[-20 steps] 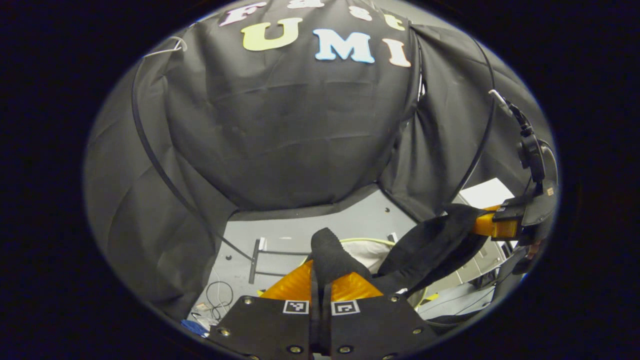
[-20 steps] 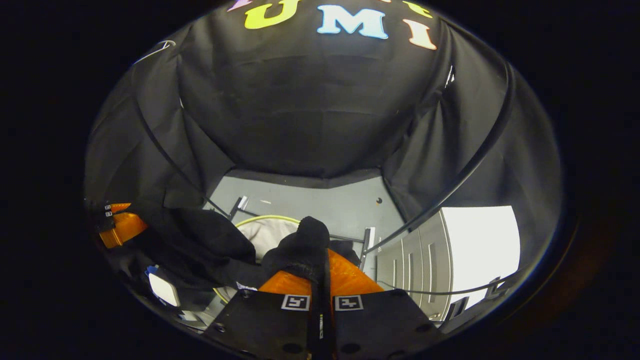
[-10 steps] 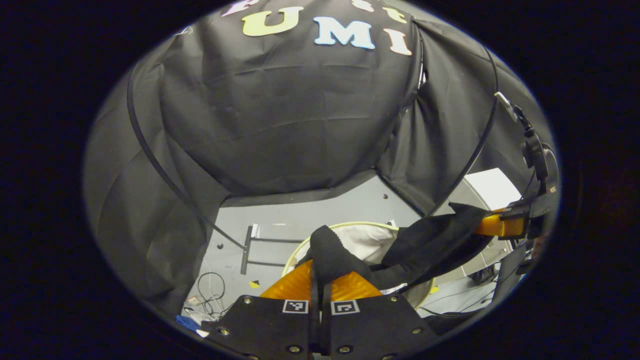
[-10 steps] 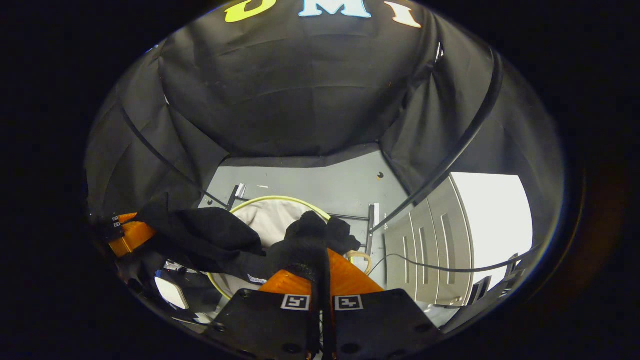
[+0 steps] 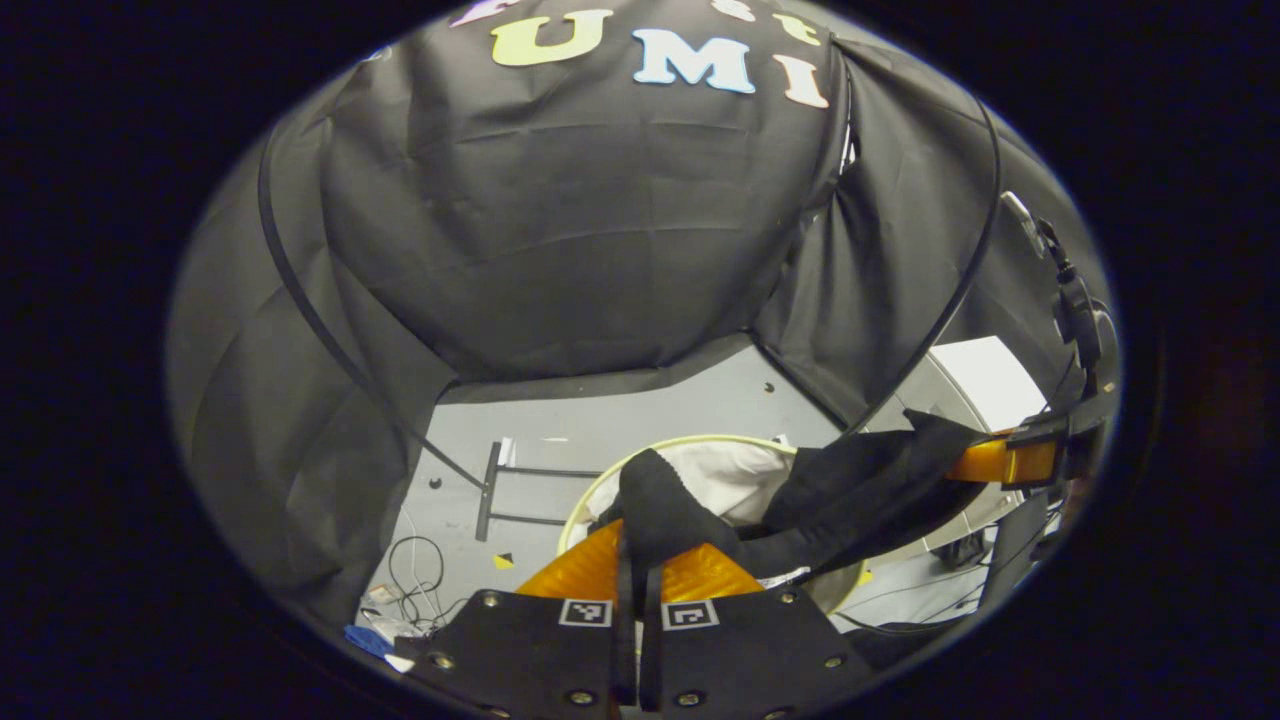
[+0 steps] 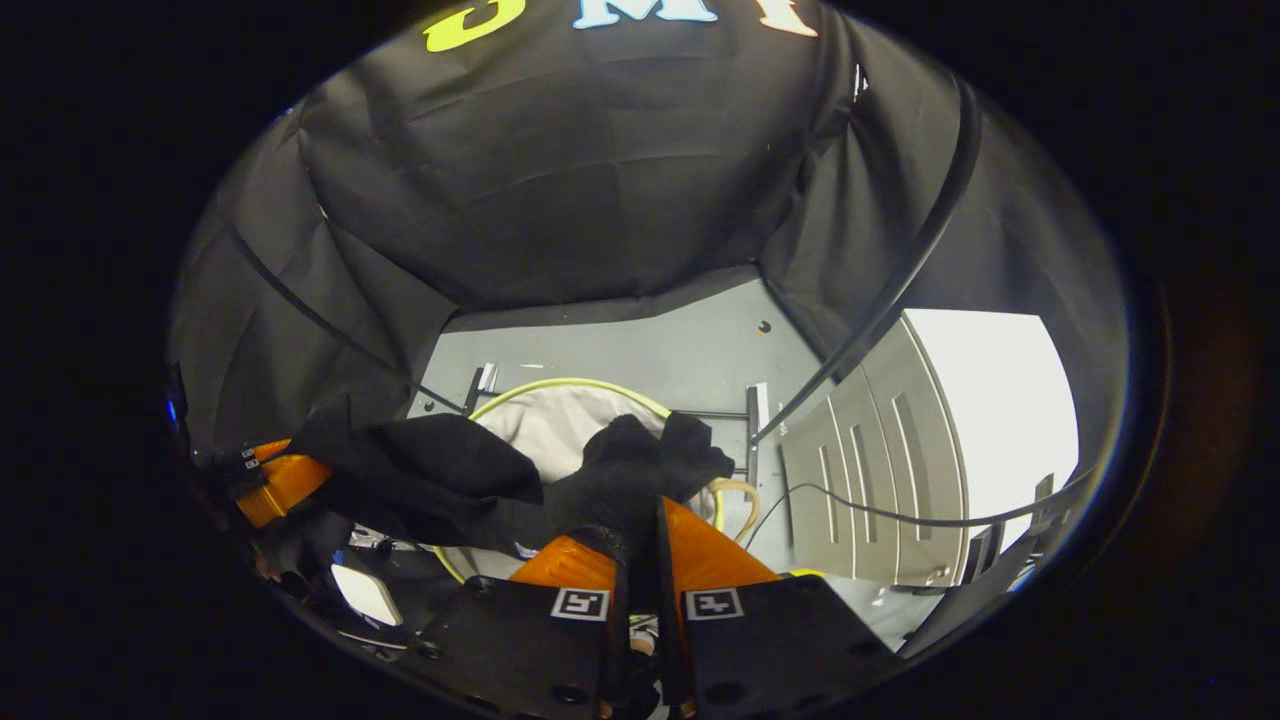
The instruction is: Grasp the clothes on the hanger with both hands and then place them into the laundry hamper below.
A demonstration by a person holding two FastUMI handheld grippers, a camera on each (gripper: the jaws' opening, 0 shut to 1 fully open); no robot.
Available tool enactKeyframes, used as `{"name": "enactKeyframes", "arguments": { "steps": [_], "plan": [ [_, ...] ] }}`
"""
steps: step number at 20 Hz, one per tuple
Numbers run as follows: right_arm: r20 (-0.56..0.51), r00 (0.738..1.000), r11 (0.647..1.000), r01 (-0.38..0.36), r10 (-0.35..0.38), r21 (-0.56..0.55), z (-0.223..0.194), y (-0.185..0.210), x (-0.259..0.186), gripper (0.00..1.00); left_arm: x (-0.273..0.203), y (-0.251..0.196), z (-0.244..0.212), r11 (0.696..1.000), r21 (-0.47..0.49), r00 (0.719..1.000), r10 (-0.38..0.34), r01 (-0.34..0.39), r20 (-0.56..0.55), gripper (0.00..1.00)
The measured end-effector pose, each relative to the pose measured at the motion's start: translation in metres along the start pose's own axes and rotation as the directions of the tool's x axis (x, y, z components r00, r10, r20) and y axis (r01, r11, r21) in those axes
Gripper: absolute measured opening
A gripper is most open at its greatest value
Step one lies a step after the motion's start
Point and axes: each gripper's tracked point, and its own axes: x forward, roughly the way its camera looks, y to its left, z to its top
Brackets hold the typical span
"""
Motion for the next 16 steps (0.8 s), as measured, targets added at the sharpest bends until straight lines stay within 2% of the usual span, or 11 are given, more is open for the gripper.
{"name": "enactKeyframes", "arguments": {
  "steps": [1,2,3,5,7,8,9,11,12,16],
  "plan": [
    [-0.007,1.000,1.000,-0.001,0.001,-0.010,-0.002,0.002,0.001,0.09,-0.005,0.001,-0.002,1.000,0.003,1.000,0.010,-0.010,-0.003,0.01],
    [-0.009,1.000,1.000,-0.024,0.024,-0.018,-0.004,0.007,-0.001,0.15,-0.006,0.003,-0.003,1.000,0.012,1.000,0.023,-0.023,0.001,0.08],
    [-0.007,0.999,0.998,-0.050,0.050,-0.026,-0.003,0.014,-0.001,0.41,-0.011,0.006,0.000,0.999,0.028,0.999,0.040,-0.040,0.017,0.23],
    [0.004,0.998,0.998,-0.055,0.055,-0.043,-0.001,0.016,-0.004,0.93,-0.009,0.006,-0.003,0.998,0.046,0.999,0.038,-0.039,0.029,0.52],
    [0.014,0.998,0.998,-0.055,0.055,-0.041,0.003,0.018,-0.012,0.97,-0.018,0.008,-0.013,0.998,0.050,0.998,0.048,-0.050,0.026,0.81],
    [0.022,0.998,0.998,-0.056,0.056,-0.033,0.004,0.018,-0.018,0.94,-0.027,0.013,-0.016,0.997,0.049,0.998,0.063,-0.064,0.025,0.95],
    [0.031,0.998,0.998,-0.057,0.057,-0.023,0.008,0.017,-0.025,0.98,-0.033,0.015,-0.017,0.996,0.045,0.997,0.074,-0.075,0.025,0.95],
    [0.058,0.997,0.999,-0.049,0.049,-0.005,0.013,0.009,-0.040,0.94,-0.044,0.015,-0.016,0.996,0.028,0.996,0.087,-0.088,0.029,0.95],
    [0.076,0.996,0.999,-0.039,0.039,0.004,0.014,0.002,-0.048,0.98,-0.050,0.016,-0.016,0.995,0.020,0.995,0.097,-0.097,0.034,0.95],
    [0.148,0.989,0.998,0.022,-0.030,0.054,0.022,-0.035,-0.082,0.98,-0.078,0.019,-0.006,0.992,-0.021,0.989,0.125,-0.124,0.074,0.94]
  ]
}}
